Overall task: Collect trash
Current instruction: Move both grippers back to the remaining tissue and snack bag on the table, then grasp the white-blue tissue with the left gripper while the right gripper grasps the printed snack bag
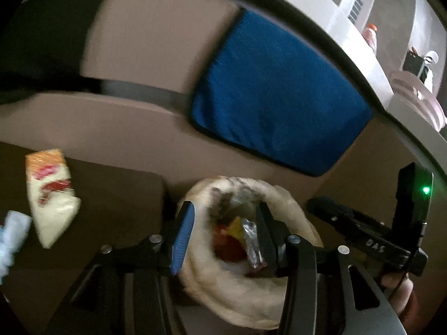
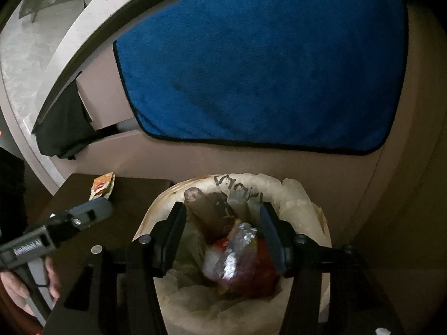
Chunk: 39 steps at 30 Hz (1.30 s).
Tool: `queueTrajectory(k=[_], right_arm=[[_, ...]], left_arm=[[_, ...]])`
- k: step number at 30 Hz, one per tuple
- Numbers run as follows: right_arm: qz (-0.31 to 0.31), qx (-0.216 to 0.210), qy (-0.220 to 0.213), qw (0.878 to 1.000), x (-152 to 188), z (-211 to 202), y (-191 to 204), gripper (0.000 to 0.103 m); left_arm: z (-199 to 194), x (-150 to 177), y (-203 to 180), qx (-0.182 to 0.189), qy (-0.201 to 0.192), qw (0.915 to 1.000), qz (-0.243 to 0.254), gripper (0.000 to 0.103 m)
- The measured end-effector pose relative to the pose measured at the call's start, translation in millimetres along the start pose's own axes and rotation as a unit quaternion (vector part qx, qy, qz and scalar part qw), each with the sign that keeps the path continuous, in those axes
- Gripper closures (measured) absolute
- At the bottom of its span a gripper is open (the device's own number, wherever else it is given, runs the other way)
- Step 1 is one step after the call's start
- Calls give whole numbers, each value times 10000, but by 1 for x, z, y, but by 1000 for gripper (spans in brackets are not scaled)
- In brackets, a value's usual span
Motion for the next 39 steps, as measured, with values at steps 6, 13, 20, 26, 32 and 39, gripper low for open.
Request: queueTrajectory(k=[6, 13, 20, 26, 32, 39], right_arm=[[-254, -63, -149, 9995, -4, -6, 25, 49], [-625, -503, -296, 9963, -6, 2, 94, 49], [-1119, -1120, 250, 9871, 21, 51, 184, 49], [-1325, -1418, 739, 9782, 41, 110, 243, 49], [-1394, -1352, 837, 9774, 35, 174, 278, 49], [-1452, -1169, 1277, 9741, 54, 216, 291, 49]], left_arm=[[-58, -12, 66, -756, -415, 9963, 8, 56], [-131, -16, 164, -1592, -810, 9828, -470, 56], [-170, 8, 239, -1977, -807, 9714, -1039, 56], [-184, 26, 267, -1862, -719, 9720, -1243, 56], [-177, 38, 278, -1651, -460, 9757, -1362, 56], [-177, 47, 287, -1570, -481, 9768, -1378, 56]])
Point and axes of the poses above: each gripper's, at about its wrist camera, not at the fingertips, and z roughly the way its jaws point, y to its left, x to its underside, the point moved 8 cm from there along z, roughly the way its jaws point, and after that the axes turned 6 degrees about -y, right-handed, at the moved point
